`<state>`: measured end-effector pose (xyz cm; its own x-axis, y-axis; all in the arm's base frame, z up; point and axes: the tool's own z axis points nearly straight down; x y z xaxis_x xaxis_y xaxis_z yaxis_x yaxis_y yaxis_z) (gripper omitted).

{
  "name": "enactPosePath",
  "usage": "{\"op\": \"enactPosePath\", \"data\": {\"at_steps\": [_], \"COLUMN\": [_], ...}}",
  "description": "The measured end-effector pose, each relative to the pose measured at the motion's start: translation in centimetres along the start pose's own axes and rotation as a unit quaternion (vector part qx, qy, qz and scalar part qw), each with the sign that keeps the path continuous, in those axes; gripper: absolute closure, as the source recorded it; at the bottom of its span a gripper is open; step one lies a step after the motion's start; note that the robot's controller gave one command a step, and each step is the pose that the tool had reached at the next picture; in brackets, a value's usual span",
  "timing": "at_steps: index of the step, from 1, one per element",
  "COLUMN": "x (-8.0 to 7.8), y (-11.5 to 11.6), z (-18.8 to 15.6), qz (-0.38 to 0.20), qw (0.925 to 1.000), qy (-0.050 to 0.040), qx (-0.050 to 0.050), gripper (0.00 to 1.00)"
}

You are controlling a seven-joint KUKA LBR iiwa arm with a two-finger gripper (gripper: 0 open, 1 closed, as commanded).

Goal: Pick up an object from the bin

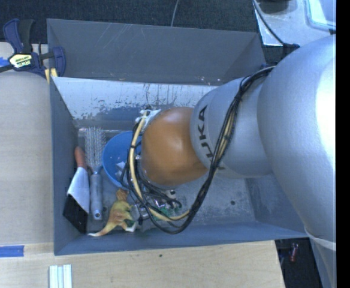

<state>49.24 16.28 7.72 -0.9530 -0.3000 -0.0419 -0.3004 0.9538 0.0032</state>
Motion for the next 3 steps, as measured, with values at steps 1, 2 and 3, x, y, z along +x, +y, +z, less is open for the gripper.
{"op": "enactPosePath", "data": {"at_steps": [1, 2, 3], "x": [-0.6, -0.8, -0.8], "y": [0.6, 3.6, 3.6], "z": [0.0, 0.2, 0.2], "qz": [-0.227, -0.192, -0.191], "qw": [0.9738, 0.9814, 0.9814], "qy": [-0.0103, -0.0008, -0.0009], "qx": [0.005, 0.012, 0.012], "gripper": [0.0, 1.0, 1.0]}}
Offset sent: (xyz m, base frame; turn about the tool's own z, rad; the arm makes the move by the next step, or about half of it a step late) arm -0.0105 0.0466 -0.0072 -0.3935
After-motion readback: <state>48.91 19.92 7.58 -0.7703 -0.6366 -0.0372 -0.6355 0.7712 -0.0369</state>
